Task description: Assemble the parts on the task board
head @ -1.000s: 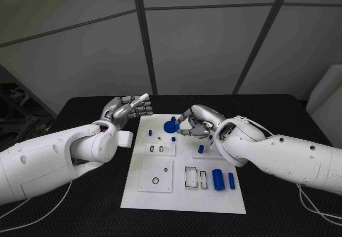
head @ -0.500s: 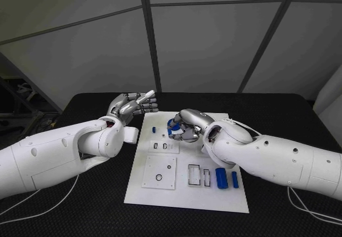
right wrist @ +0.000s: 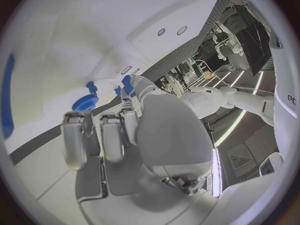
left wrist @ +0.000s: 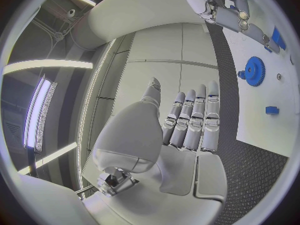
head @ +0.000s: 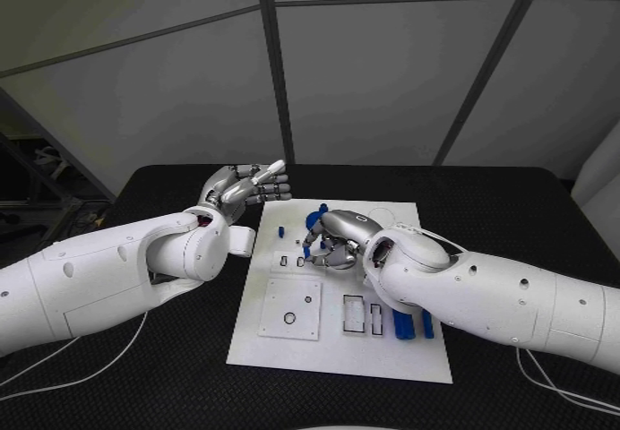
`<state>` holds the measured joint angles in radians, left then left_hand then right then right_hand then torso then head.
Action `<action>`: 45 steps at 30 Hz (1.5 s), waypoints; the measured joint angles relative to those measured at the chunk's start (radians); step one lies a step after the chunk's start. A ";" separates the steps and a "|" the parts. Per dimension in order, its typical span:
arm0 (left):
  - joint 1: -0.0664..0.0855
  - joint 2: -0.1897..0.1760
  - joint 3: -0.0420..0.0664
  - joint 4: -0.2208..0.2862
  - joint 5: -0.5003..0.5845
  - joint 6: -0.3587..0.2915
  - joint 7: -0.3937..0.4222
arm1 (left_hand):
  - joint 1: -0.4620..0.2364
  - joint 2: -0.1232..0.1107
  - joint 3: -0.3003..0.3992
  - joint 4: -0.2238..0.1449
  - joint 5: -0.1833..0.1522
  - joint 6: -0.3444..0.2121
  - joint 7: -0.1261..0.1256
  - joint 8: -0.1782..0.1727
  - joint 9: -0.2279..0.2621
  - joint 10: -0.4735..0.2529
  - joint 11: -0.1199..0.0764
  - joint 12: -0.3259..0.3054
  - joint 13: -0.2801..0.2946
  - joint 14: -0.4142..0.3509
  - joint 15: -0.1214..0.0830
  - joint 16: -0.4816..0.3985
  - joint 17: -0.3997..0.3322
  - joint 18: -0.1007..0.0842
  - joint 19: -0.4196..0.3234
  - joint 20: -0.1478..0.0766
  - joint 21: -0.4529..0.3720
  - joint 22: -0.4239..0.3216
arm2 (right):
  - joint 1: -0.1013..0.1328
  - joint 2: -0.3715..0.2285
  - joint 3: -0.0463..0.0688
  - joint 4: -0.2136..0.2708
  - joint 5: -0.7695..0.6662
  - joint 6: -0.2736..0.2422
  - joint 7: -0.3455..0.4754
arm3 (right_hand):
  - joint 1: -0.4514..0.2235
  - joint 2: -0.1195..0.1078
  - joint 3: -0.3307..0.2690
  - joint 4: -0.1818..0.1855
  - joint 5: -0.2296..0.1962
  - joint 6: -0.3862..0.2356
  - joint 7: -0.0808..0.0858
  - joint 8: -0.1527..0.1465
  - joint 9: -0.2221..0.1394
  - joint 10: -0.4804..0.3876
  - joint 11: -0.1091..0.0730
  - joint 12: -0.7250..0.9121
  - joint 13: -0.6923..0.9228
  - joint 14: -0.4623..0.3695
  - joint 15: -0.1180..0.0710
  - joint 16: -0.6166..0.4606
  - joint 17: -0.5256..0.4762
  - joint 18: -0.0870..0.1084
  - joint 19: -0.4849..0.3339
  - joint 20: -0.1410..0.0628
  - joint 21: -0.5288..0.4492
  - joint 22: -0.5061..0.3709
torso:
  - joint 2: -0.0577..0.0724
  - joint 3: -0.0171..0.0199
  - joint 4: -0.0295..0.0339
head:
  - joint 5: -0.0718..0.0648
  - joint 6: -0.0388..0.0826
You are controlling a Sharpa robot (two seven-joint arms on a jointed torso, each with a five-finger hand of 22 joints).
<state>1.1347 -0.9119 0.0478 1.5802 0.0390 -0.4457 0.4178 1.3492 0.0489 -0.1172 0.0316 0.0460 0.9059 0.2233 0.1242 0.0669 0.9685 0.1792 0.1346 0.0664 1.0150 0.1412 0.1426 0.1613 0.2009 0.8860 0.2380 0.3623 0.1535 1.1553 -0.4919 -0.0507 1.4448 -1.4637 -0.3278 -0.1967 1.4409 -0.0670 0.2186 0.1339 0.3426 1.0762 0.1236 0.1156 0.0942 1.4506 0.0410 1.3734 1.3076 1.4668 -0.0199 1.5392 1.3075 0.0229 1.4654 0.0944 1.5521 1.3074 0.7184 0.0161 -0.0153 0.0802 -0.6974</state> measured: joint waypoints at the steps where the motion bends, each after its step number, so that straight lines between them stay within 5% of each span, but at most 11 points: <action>1: 0.000 0.000 0.000 0.000 0.000 0.000 0.000 | 0.000 0.000 0.000 0.000 0.000 0.000 0.000 0.000 0.000 0.000 0.000 0.000 0.000 0.000 0.000 0.000 0.000 0.000 0.000 0.000 0.000 0.000 | -0.001 0.001 0.000 -0.001 -0.002 0.003 -0.001 | 0.000 0.000 0.000 0.000 0.000 0.000 0.000 -0.001 0.000 0.000 0.000 0.000 0.000 0.000 0.000 0.000 0.000 0.000 0.000 0.000 0.000 0.000 | 0.000 0.0000 0.0000 | 0.000 -0.001; 45: 0.000 -0.001 0.000 -0.001 0.000 0.003 -0.001 | 0.000 0.000 0.000 0.000 0.000 0.000 0.000 0.000 0.000 0.000 0.000 0.000 0.000 0.000 0.000 0.000 0.001 0.000 0.000 0.000 0.000 -0.001 | -0.009 0.014 0.002 -0.021 -0.028 0.056 -0.023 | -0.019 -0.003 0.002 0.003 -0.003 -0.010 0.004 -0.009 -0.002 -0.013 0.006 -0.016 0.000 0.000 0.000 0.000 0.000 0.000 0.000 0.000 0.000 0.000 | 0.000 0.0001 -0.0001 | -0.002 -0.010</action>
<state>1.1348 -0.9131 0.0478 1.5793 0.0390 -0.4428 0.4165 1.3492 0.0489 -0.1172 0.0316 0.0460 0.9059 0.2233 0.1242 0.0668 0.9684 0.1791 0.1346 0.0664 1.0150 0.1412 0.1426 0.1620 0.2008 0.8860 0.2380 0.3623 0.1527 1.1460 -0.4780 -0.0483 1.4242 -1.4919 -0.2723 -0.2194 1.4219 -0.0695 0.2209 0.1374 0.3397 1.0663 0.1279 0.1068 0.0925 1.4376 0.0466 1.3571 1.3076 1.4668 -0.0199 1.5391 1.3074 0.0230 1.4653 0.0945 1.5520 1.3073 0.7188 0.0162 -0.0154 0.0783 -0.7074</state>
